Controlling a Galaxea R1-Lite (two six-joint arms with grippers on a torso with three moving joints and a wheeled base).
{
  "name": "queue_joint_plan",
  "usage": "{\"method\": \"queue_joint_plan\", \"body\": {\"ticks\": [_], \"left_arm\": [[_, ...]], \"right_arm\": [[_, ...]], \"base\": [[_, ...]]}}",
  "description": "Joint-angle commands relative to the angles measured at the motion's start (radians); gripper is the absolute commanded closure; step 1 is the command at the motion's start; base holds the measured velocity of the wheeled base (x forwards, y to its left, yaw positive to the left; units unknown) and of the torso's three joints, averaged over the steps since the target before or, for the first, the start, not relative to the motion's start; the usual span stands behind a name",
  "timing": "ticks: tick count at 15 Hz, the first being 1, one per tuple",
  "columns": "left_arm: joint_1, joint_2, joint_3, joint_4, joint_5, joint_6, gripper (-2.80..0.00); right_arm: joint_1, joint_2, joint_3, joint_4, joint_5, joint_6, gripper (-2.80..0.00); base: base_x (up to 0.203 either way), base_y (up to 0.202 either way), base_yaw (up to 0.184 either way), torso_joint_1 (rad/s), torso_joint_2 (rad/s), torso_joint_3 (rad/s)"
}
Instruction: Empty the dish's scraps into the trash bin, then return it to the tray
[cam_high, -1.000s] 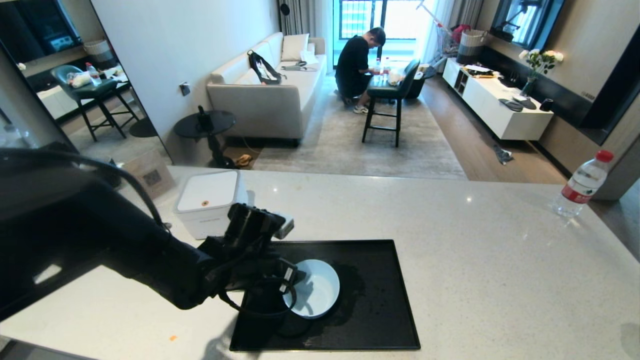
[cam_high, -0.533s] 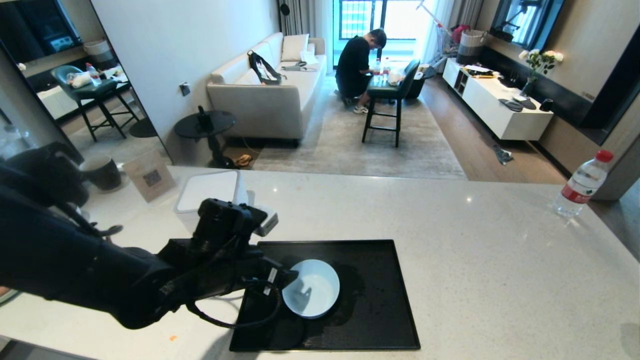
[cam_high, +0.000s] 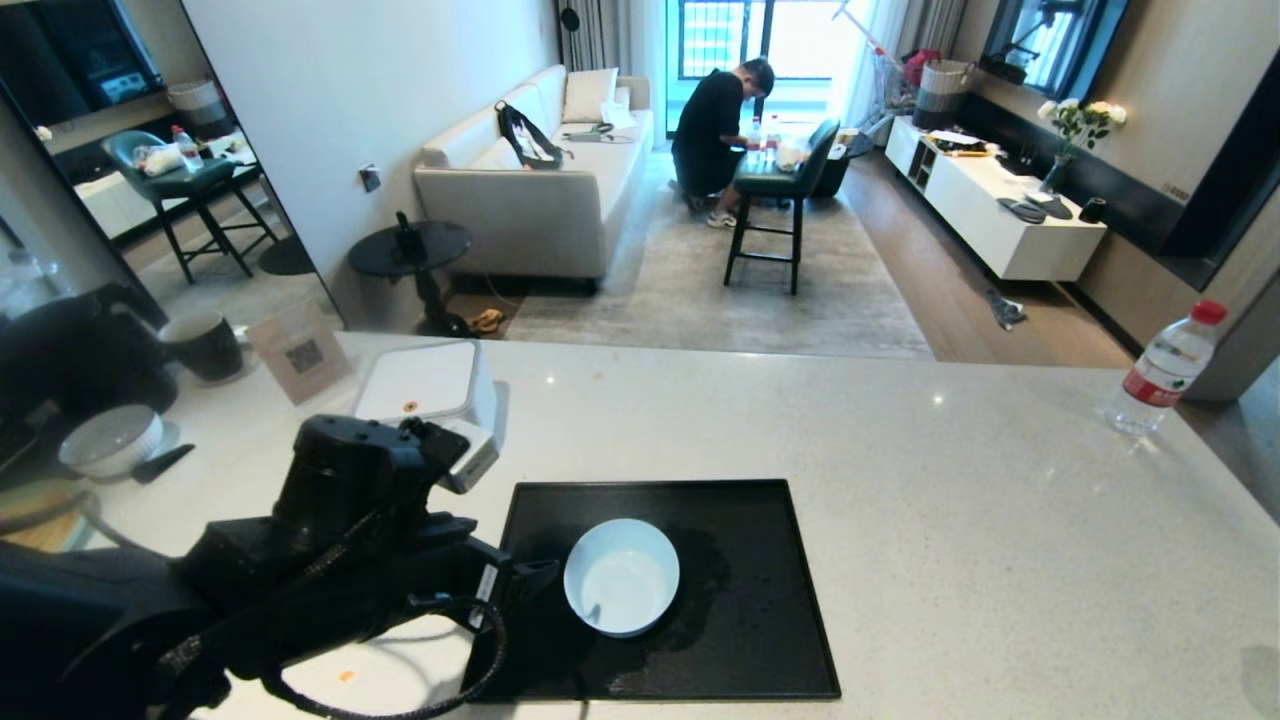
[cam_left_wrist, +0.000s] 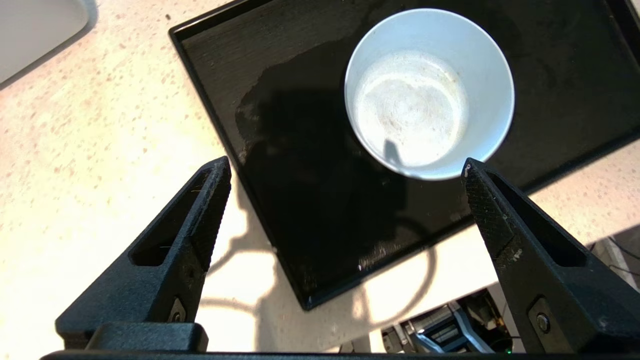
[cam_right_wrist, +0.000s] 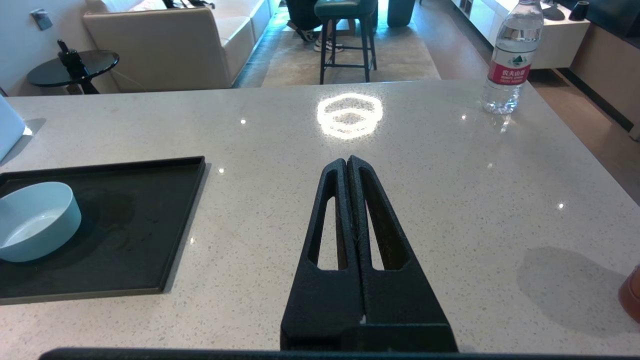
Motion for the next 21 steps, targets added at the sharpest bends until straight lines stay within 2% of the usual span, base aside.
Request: {"method": "queue_joint_plan", "body": {"ticks": [1,3,4,6,12,14,17,21], "left_arm": [[0.0,-0.075,0.036,-0.003,0.001,-0.001,-2.8],[0.0,-0.12,0.067,-0.003,0.005,-0.002,-2.8],[0.001,-0.142,0.083,-0.003,0.015,-0.003,0.0],[0.003,-0.181,0.113,-0.003,0.034,-0.006,0.0],[0.004,-0.202,0.113,-0.003,0.028,-0.037,0.0],[0.01,-0.231,0.138,-0.003,0.028,-0.074,0.0],[0.073,-0.317,0.192,0.004,0.027,-0.094,0.0],[0.196,-0.436,0.322,0.0,0.026,-0.098,0.0]], "right_arm": [[0.0,0.0,0.0,-0.002,0.0,0.001,0.0],[0.0,0.0,0.0,-0.001,0.0,0.001,0.0],[0.0,0.0,0.0,-0.001,0.0,0.001,0.0],[0.0,0.0,0.0,-0.002,0.0,0.001,0.0],[0.0,0.0,0.0,0.0,0.0,0.001,0.0],[0.0,0.0,0.0,-0.002,0.0,0.001,0.0],[0.0,0.0,0.0,0.0,0.0,0.001,0.0],[0.0,0.0,0.0,-0.002,0.0,0.001,0.0]], "base": [[0.0,0.0,0.0,0.0,0.0,0.0],[0.0,0.0,0.0,0.0,0.0,0.0],[0.0,0.0,0.0,0.0,0.0,0.0],[0.0,0.0,0.0,0.0,0.0,0.0],[0.0,0.0,0.0,0.0,0.0,0.0],[0.0,0.0,0.0,0.0,0.0,0.0],[0.0,0.0,0.0,0.0,0.0,0.0],[0.0,0.0,0.0,0.0,0.0,0.0]]}}
